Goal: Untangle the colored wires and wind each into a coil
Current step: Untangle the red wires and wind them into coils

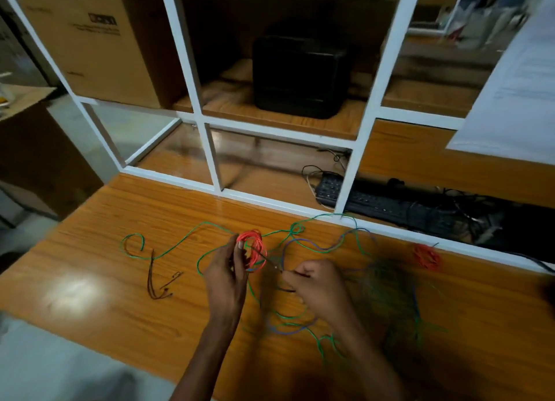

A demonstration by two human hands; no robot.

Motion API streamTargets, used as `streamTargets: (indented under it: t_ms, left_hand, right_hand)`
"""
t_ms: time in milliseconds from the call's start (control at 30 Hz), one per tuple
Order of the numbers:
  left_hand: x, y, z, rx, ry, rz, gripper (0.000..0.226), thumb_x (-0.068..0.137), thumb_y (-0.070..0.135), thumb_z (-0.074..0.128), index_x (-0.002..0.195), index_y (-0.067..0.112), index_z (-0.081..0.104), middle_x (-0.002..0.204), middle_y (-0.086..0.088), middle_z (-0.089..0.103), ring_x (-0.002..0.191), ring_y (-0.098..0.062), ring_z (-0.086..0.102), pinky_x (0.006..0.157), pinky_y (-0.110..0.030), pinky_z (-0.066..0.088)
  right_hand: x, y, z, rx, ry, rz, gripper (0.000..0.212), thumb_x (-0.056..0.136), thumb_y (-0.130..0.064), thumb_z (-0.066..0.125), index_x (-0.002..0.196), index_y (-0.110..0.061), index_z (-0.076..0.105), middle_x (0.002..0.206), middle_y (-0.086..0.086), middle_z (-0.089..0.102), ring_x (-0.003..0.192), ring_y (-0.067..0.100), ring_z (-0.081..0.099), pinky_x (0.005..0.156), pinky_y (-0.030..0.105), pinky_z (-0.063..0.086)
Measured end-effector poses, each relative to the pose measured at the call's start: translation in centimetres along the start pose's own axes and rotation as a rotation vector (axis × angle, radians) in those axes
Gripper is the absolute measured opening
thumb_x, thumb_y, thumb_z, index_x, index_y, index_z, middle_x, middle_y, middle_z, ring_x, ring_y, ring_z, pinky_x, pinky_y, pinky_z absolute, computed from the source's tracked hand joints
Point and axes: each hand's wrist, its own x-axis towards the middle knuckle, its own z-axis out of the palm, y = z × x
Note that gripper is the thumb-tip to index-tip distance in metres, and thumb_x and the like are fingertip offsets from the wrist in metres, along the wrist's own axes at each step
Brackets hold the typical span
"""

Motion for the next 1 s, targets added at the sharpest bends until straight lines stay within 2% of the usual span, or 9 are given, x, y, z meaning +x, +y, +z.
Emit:
streamTargets:
  t_ms: [133, 233, 300, 367, 433, 533, 633, 867, 1000]
  left_hand:
    - [-1.7, 2.5, 1.9, 0.092, -0.033, 0.092, 0.044, 0.108, 0.04, 0.046, 0.137, 0.015, 0.067, 0.101, -0.005, 0.072, 0.086, -0.023, 0.072, 0.075, -0.044, 0.06]
    - [-3.8, 4.6, 3.3, 0.103, -0.067, 0.169, 0.035, 0.108, 0.028, 0.051, 0.134, 0.014, 0.069, 0.109, -0.004, 0.074, 0.094, -0.018, 0.072, 0.084, -0.03, 0.056]
    - [-5.0, 6.1, 4.1, 0.02, -0.04, 0.095, 0.026, 0.107, 0.017, 0.056, 0.128, 0.023, 0.071, 0.106, 0.007, 0.076, 0.088, -0.007, 0.073, 0.08, -0.022, 0.055]
    - [-6.1, 7.0, 4.8, -0.078, -0.028, -0.025, 0.028, 0.106, 0.015, 0.059, 0.121, 0.036, 0.071, 0.098, 0.015, 0.077, 0.083, 0.0, 0.072, 0.073, -0.026, 0.057]
    - [-6.9, 7.6, 5.3, -0.188, -0.047, -0.11, 0.028, 0.107, 0.02, 0.059, 0.115, 0.042, 0.073, 0.089, 0.008, 0.078, 0.079, -0.005, 0.07, 0.07, -0.028, 0.055]
    - [-7.8, 8.2, 5.5, -0.388, -0.053, -0.224, 0.024, 0.106, 0.016, 0.059, 0.117, 0.027, 0.077, 0.089, -0.006, 0.078, 0.078, -0.015, 0.069, 0.071, -0.029, 0.054]
    - [-8.7, 8.7, 5.3, -0.462, -0.022, -0.313, 0.024, 0.105, 0.013, 0.059, 0.123, 0.014, 0.075, 0.089, -0.004, 0.079, 0.077, -0.014, 0.069, 0.071, -0.024, 0.054]
    - [-10.1, 8.6, 5.1, -0.516, 0.063, -0.4, 0.027, 0.102, 0.019, 0.064, 0.126, 0.017, 0.076, 0.089, -0.001, 0.073, 0.072, -0.013, 0.057, 0.067, -0.026, 0.05]
    - [-10.8, 8.2, 5.6, -0.472, 0.109, -0.441, 0.02, 0.102, 0.015, 0.064, 0.116, 0.019, 0.079, 0.077, 0.001, 0.069, 0.065, -0.008, 0.053, 0.061, -0.021, 0.048]
  right_hand:
    - [-0.3, -0.1, -2.7, 0.039, -0.039, 0.058, 0.027, 0.063, -0.042, 0.068, 0.06, -0.015, 0.067, 0.055, 0.005, 0.069, 0.044, 0.015, 0.057, 0.048, 0.026, 0.042]
    - [-0.3, 0.1, -4.3, 0.146, -0.088, 0.061, 0.026, 0.082, -0.023, 0.072, 0.061, -0.009, 0.066, 0.058, 0.01, 0.068, 0.042, 0.015, 0.055, 0.046, 0.024, 0.042]
    - [-0.3, 0.7, -5.1, 0.217, -0.1, 0.04, 0.024, 0.087, -0.016, 0.07, 0.067, -0.002, 0.069, 0.062, 0.015, 0.07, 0.047, 0.018, 0.06, 0.049, 0.026, 0.046]
    - [-0.4, 1.3, -5.8, 0.3, -0.125, 0.061, 0.022, 0.092, -0.01, 0.067, 0.072, -0.002, 0.072, 0.065, 0.015, 0.07, 0.052, 0.02, 0.061, 0.049, 0.026, 0.047]
    - [-0.8, 1.8, -6.4, 0.359, -0.159, 0.094, 0.019, 0.095, -0.009, 0.065, 0.079, -0.002, 0.073, 0.067, 0.013, 0.071, 0.055, 0.02, 0.063, 0.05, 0.025, 0.048]
    - [-1.0, 2.3, -7.3, 0.401, -0.201, 0.121, 0.02, 0.098, -0.01, 0.062, 0.084, -0.003, 0.074, 0.07, 0.012, 0.071, 0.056, 0.018, 0.063, 0.051, 0.023, 0.05]
    - [-1.1, 2.5, -7.8, 0.412, -0.254, 0.155, 0.02, 0.1, -0.01, 0.06, 0.091, 0.001, 0.074, 0.071, 0.011, 0.07, 0.057, 0.019, 0.063, 0.05, 0.021, 0.049]
    - [-1.5, 3.8, -7.3, 0.452, -0.345, 0.211, 0.023, 0.1, -0.012, 0.061, 0.084, -0.004, 0.074, 0.072, 0.012, 0.069, 0.057, 0.019, 0.062, 0.051, 0.023, 0.047]
    - [-1.7, 4.1, -7.2, 0.475, -0.416, 0.265, 0.01, 0.097, -0.01, 0.067, 0.091, -0.003, 0.067, 0.073, 0.014, 0.069, 0.056, 0.019, 0.064, 0.052, 0.023, 0.051]
